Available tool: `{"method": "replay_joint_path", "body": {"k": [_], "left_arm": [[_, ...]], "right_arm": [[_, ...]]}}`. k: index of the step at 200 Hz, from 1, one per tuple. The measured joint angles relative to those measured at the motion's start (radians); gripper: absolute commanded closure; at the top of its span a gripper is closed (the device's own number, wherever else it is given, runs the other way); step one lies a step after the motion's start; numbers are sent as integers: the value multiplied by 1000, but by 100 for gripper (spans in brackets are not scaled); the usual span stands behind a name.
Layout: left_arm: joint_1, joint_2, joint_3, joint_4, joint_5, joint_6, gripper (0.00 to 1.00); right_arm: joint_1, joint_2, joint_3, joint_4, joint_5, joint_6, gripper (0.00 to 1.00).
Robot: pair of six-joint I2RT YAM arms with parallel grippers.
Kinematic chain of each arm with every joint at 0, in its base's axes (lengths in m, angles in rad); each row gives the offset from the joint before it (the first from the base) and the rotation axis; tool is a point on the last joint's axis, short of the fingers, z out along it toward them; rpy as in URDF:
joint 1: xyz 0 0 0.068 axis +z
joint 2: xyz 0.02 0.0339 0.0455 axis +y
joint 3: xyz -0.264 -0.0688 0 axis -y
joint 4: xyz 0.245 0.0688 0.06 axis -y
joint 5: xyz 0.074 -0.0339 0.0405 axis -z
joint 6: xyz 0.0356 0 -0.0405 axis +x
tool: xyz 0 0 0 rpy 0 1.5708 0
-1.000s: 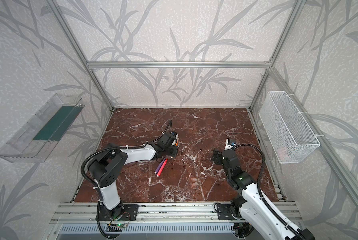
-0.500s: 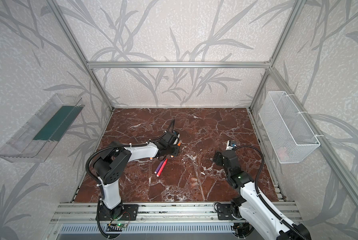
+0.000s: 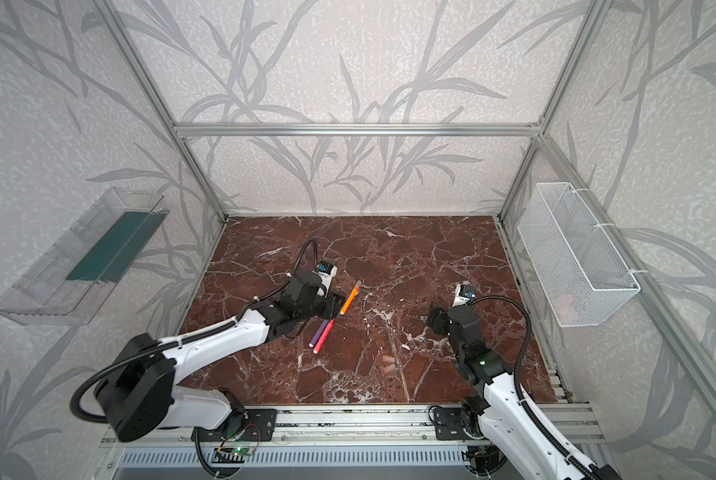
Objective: Insert the pens into the pen caps
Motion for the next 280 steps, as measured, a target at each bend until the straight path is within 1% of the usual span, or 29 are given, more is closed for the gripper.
{"method": "replay_joint_path", "body": {"k": [18, 33, 53, 74, 137, 212, 250, 280], "left_arm": [[-5, -108, -116, 13, -6, -11, 49], [-8, -167, -207, 34, -11, -28, 49], [-13, -198, -293, 52, -10, -51, 49], [-23, -199, -331, 61, -11, -69, 49], [-57, -180, -338, 95, -29, -73, 52], [-168, -53, -338, 89, -126, -107, 54], [-175, -28, -337, 77, -168, -125, 54], [-177, -8, -315, 58, -175, -129, 55]], "right_arm": [[0, 5, -1, 0, -1, 0, 14], [0, 14, -1, 1, -6, 0, 14], [0, 24, -1, 1, -8, 0, 14], [0, 24, -1, 2, -9, 0, 14], [0, 18, -1, 4, -19, 0, 14], [0, -2, -9, 16, -43, -4, 14], [0, -2, -13, 21, -53, -10, 14], [0, -2, -13, 22, -53, -12, 14]]}}
